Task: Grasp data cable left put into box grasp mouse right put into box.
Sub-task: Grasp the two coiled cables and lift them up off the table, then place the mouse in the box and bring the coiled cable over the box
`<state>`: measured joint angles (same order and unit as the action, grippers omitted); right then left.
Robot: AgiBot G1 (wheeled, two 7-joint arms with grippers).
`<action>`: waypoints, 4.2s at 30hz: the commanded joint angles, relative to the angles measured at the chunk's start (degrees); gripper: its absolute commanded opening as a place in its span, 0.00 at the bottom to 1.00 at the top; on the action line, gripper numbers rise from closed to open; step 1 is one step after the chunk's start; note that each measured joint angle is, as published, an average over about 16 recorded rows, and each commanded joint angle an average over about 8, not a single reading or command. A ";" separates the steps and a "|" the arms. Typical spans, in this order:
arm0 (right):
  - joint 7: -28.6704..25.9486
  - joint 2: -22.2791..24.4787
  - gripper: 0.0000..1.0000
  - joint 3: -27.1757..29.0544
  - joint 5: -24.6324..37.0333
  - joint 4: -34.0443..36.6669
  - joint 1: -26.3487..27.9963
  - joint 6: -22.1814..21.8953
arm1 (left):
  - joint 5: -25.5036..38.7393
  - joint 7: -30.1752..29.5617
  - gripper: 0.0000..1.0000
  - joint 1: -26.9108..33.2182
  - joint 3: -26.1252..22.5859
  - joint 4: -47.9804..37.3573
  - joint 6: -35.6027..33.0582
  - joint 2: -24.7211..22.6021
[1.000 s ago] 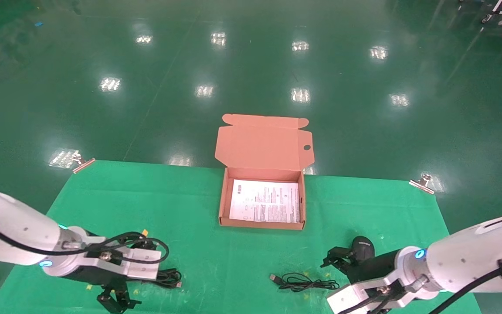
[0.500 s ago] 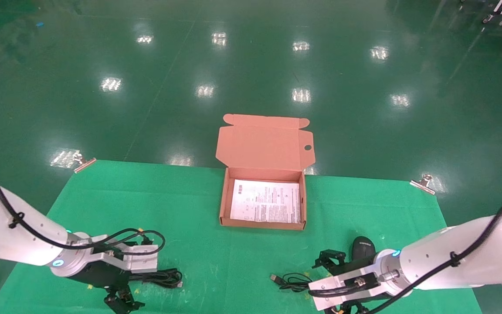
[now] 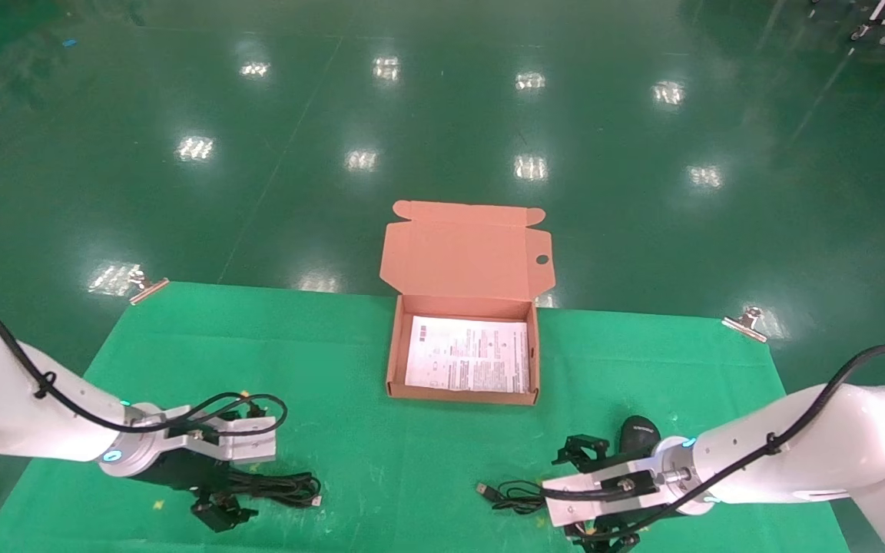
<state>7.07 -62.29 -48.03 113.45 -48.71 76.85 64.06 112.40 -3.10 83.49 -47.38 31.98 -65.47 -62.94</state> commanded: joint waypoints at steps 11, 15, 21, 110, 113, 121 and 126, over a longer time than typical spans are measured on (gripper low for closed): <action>0.79 -1.14 0.00 -0.06 1.17 2.53 -0.01 -2.81 | -0.62 2.26 0.00 0.42 0.41 -3.01 1.42 -0.70; 0.75 -1.01 0.00 -0.06 1.04 2.26 0.00 -2.49 | -0.63 2.16 0.00 0.39 0.40 -2.66 1.32 -0.59; 0.71 -0.87 0.00 -0.06 0.87 1.99 0.02 -2.16 | -0.63 2.07 0.00 0.31 0.39 -2.29 1.17 -0.47; 2.14 -13.21 0.00 13.66 -10.17 9.81 27.80 -18.79 | 4.87 -1.66 0.00 16.49 6.46 16.53 15.72 -1.91; 2.18 -13.38 0.00 13.38 -10.22 9.90 27.37 -18.64 | 4.85 -1.50 0.00 15.75 6.28 16.94 15.34 -1.38; 2.84 -14.48 0.00 11.97 -10.45 12.00 25.91 -19.07 | 6.05 -2.86 0.00 13.94 5.64 18.25 13.75 0.77; 2.80 -15.13 0.00 10.16 -11.29 13.43 24.65 -19.37 | 7.54 -4.94 0.00 12.96 5.19 19.52 12.47 2.33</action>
<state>9.61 -77.29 -38.13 102.05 -35.76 101.34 44.54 120.05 -8.32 96.37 -42.23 51.78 -53.13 -60.61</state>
